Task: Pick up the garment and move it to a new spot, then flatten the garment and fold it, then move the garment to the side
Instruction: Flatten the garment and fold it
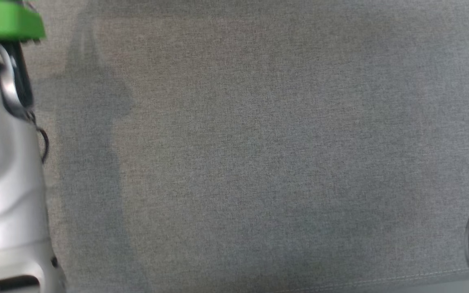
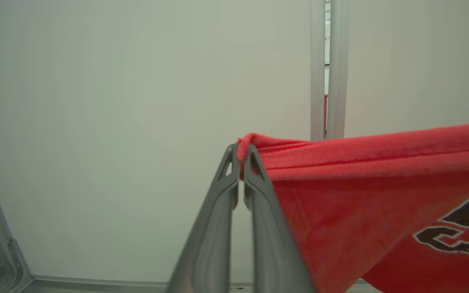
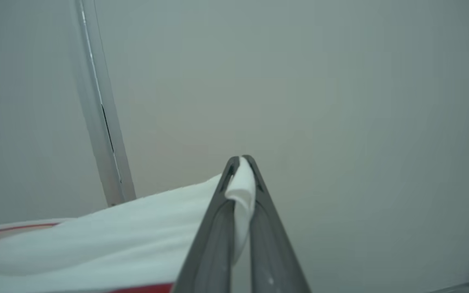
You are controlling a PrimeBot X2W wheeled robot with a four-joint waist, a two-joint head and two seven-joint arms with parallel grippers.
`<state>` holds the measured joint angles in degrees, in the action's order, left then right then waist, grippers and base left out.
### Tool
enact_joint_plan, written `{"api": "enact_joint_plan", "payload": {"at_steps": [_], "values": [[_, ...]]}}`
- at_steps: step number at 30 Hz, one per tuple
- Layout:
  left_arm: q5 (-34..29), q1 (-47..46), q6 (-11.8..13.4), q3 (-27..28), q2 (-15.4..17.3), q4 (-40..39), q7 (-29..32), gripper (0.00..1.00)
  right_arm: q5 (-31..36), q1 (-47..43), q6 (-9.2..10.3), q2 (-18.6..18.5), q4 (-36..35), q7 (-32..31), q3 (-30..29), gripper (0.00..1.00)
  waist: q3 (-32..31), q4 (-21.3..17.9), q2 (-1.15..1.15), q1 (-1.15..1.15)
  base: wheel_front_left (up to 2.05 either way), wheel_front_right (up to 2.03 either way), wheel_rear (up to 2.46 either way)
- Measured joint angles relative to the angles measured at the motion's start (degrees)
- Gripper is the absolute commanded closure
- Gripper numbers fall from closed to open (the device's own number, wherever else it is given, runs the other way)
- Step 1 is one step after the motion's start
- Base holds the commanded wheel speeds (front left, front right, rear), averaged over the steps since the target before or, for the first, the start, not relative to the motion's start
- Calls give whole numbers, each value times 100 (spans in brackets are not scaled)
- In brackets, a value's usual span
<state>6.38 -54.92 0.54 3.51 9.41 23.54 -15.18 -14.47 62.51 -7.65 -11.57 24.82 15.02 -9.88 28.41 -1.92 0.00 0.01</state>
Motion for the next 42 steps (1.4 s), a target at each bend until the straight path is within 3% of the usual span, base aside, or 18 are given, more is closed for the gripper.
{"api": "enact_joint_plan", "payload": {"at_steps": [5,12,22,42], "values": [[93,1502,-20,298,-386,0,1,100,-427,-1628,-19,210,-191,-5,-75,100,-205,-22,0,0,0,0,0],[131,2974,-148,533,-670,137,4,100,-786,-3189,-35,298,-37,-7,-59,100,-620,-47,0,-1,0,0,0],[147,4268,-260,412,-720,292,5,100,-1060,-4510,-33,153,164,-7,396,100,-1384,-22,0,-2,0,0,0],[780,6089,65,197,-711,-88,5,100,-1267,-6594,-14,194,-307,-5,826,100,-2864,116,0,-2,0,0,0]]}}
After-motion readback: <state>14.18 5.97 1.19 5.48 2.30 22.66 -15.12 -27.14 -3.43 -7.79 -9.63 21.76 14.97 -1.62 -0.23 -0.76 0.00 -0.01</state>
